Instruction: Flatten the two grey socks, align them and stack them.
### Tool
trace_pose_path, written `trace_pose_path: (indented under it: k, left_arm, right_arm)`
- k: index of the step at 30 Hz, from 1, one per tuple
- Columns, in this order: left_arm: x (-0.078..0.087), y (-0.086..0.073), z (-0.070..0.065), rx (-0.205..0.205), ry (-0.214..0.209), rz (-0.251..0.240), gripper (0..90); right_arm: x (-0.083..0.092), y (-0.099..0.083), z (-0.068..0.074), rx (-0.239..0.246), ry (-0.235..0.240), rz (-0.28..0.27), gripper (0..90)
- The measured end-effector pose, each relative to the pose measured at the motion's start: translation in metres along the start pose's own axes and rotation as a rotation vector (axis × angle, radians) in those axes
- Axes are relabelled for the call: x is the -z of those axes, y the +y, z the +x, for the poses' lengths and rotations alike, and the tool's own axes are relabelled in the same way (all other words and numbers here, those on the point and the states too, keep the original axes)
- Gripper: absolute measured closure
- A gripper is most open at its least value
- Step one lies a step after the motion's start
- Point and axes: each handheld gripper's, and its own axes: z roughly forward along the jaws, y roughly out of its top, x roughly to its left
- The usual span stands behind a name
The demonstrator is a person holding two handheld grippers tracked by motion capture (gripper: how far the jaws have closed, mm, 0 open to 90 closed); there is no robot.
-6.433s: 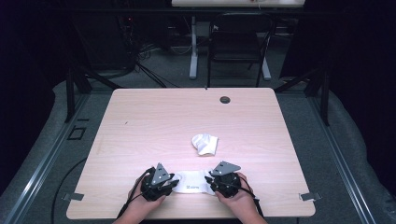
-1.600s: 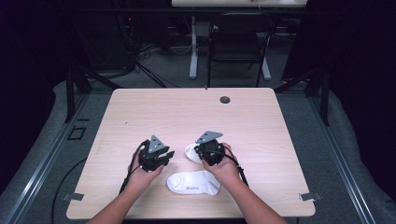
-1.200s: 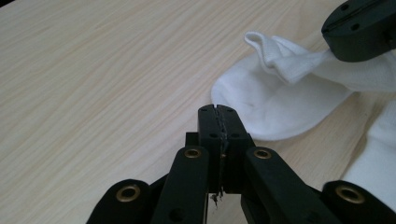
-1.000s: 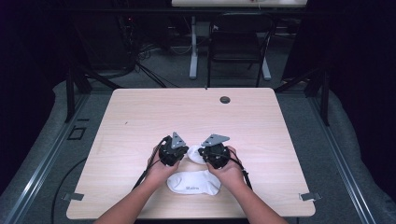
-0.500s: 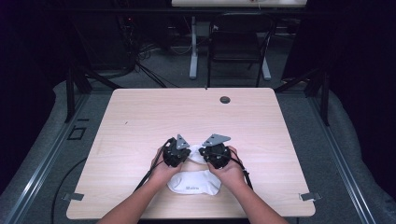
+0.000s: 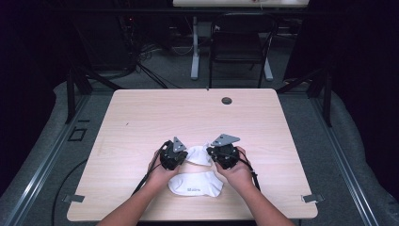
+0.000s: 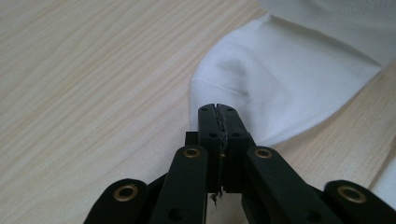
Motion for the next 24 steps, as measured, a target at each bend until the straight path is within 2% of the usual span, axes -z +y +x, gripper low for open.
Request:
trace_pose_path:
  k: [10, 20, 24]
  left_arm:
    - [0.004, -0.004, 0.004, 0.016, 0.008, 0.005, 89.3]
    - [0.007, -0.008, 0.010, 0.031, 0.019, 0.007, 89.3]
    - [0.009, -0.010, 0.011, 0.027, 0.024, 0.012, 89.3]
  right_arm:
    - [-0.001, -0.017, -0.015, -0.041, -0.041, 0.030, 90.0]
    - [-0.007, -0.037, -0.026, -0.053, -0.088, 0.104, 89.9]
    - [-0.007, -0.044, -0.029, -0.068, -0.086, 0.117, 89.3]
